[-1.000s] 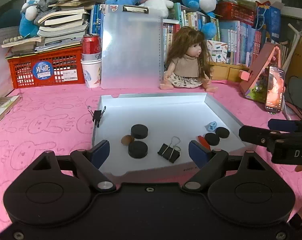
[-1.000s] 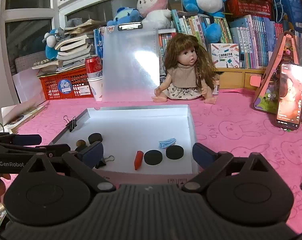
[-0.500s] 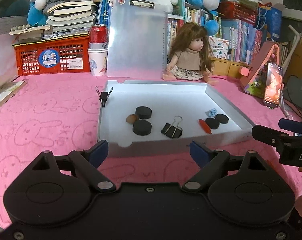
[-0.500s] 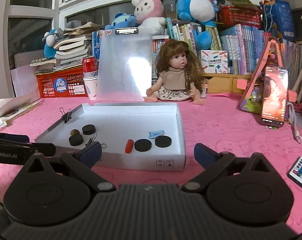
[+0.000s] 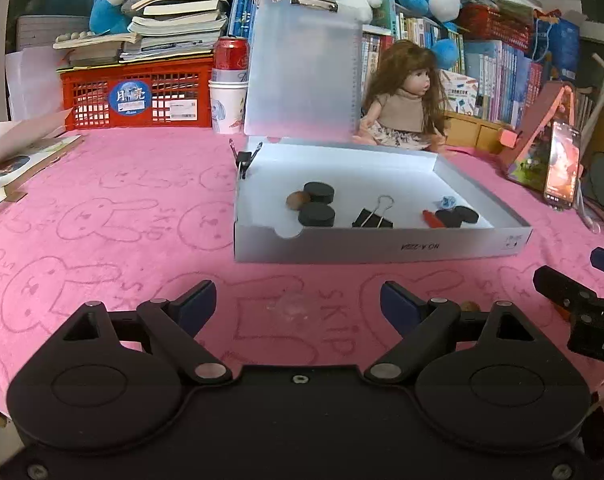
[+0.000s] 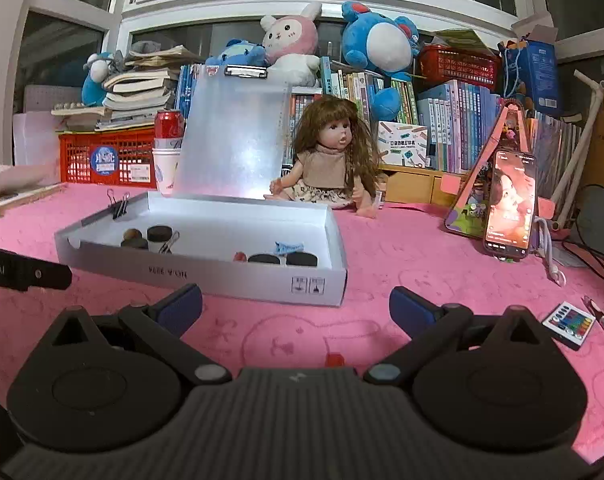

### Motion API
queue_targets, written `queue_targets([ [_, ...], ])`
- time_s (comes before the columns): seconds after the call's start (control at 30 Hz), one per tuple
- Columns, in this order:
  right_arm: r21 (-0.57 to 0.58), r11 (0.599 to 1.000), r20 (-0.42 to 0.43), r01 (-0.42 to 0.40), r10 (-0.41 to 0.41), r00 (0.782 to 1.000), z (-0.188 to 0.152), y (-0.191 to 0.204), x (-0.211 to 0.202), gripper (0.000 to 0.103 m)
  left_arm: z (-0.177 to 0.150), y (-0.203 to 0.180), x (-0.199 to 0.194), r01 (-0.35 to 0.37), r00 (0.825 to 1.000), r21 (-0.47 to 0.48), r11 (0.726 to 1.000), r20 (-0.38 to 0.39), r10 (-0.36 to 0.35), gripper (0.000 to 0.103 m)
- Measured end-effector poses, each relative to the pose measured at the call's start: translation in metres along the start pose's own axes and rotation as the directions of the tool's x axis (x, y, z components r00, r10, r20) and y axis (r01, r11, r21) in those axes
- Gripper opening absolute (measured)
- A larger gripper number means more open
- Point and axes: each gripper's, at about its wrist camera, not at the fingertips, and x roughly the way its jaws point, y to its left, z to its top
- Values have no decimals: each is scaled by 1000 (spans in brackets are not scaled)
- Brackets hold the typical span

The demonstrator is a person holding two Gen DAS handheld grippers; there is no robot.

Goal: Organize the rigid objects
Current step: 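Withdraw both grippers from the box toward the red piece and clear piece, then grasp the clear round piece with the left gripper while the right gripper grasps the red piece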

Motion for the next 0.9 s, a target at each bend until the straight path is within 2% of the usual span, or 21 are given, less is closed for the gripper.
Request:
queue_targets([
  [0.2,18,1000,-24,8,-7,1000,-9,-3,-2,100,-5,-3,3,-5,1000,60,998,2,5,76],
  [0.3,30,999,-39,17,-16,999,-12,-6,-2,94,-7,-5,6,-3,1000,82,997,-7,3,71],
  [0.4,46,999,-46,25,-23,999,-15,-9,-3,85,-7,-5,7,-15,1000,87,996,-4,15,66],
  [0.57,69,997,-29,37,-35,999,-17,-12,-7,61,-6,-3,13,-19,1000,77,997,-15,20,63],
  [0.77,74,997,-51,38,-35,998,-22,-13,-4,50,-6,-4,18,-15,1000,88,996,-13,16,58],
  [0.8,82,996,-56,43,-39,998,-22,-13,-3,48,-6,-4,17,-16,1000,88,996,-11,17,55],
  [0.87,94,994,-61,61,-56,997,-23,-14,-2,37,-6,-4,18,-20,1000,86,996,-6,21,46],
  [0.9,98,993,-63,65,-59,996,-23,-15,-1,35,-6,-3,18,-22,1000,83,996,-4,22,39],
])
